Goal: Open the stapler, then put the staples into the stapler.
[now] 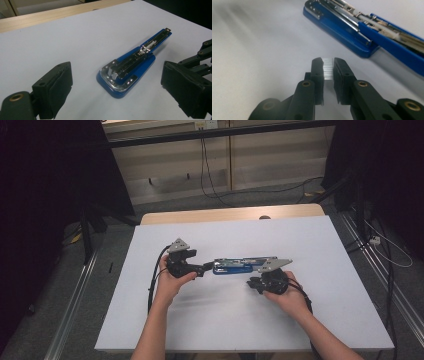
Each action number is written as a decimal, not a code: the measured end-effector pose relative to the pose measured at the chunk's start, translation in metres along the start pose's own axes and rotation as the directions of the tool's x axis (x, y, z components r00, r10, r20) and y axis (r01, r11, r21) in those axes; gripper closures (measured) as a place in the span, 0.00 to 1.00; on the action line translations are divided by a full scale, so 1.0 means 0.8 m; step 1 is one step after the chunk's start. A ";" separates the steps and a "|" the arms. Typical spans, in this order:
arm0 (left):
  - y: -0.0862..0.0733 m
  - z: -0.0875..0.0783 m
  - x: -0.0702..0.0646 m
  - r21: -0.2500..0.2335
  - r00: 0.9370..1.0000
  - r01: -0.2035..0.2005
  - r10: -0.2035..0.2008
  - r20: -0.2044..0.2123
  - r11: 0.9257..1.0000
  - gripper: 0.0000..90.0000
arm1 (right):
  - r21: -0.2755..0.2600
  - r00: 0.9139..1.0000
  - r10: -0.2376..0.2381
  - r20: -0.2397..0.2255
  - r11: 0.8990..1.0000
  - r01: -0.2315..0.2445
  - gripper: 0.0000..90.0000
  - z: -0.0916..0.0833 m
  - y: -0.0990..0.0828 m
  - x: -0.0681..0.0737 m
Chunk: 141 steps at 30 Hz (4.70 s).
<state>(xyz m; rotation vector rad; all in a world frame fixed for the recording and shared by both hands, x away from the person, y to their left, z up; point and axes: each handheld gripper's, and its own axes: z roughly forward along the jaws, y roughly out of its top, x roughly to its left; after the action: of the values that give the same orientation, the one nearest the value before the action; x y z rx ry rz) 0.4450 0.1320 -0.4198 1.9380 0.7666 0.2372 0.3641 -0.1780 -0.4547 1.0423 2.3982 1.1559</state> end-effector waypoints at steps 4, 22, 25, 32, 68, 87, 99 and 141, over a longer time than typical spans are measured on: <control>-0.001 -0.001 0.003 -0.002 1.000 0.016 -0.016 -0.007 1.000 0.11 | -0.020 1.000 -0.003 -0.009 1.000 0.003 0.88 -0.008 0.009 -0.008; -0.002 -0.006 0.007 0.001 0.999 0.033 -0.033 -0.006 0.999 0.09 | -0.067 0.996 -0.066 -0.066 0.996 0.061 0.88 -0.017 0.060 -0.035; -0.002 -0.006 0.007 0.006 0.999 0.032 -0.032 -0.005 0.999 0.09 | -0.072 0.994 -0.080 -0.080 0.995 0.074 0.88 -0.015 0.066 -0.037; -0.003 -0.007 0.005 0.010 1.000 0.027 -0.027 0.000 1.000 0.09 | -0.081 0.988 -0.107 -0.107 0.992 0.099 0.88 -0.007 0.080 -0.044; -0.006 -0.004 0.006 0.035 1.000 0.031 -0.031 -0.001 0.999 0.09 | -0.115 0.957 -0.204 -0.209 0.976 0.183 0.88 0.017 0.116 -0.070; -0.007 -0.003 0.006 0.042 0.999 0.034 -0.034 -0.004 0.999 0.09 | -0.103 0.932 -0.259 -0.254 0.965 0.240 0.88 0.038 0.121 -0.077; -0.007 -0.002 0.006 0.052 0.999 0.035 -0.034 -0.003 0.998 0.09 | -0.104 0.910 -0.292 -0.294 0.956 0.273 0.88 0.051 0.127 -0.074; -0.007 -0.004 0.009 0.050 0.999 0.036 -0.035 -0.009 0.998 0.09 | -0.077 0.875 -0.329 -0.356 0.943 0.323 0.88 0.082 0.134 -0.064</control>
<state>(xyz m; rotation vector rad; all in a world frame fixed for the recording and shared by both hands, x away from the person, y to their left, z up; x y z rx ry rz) 0.4463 0.1405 -0.4243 1.9699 0.8185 0.2061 0.4862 -0.1325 -0.4173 0.4090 2.6988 1.3286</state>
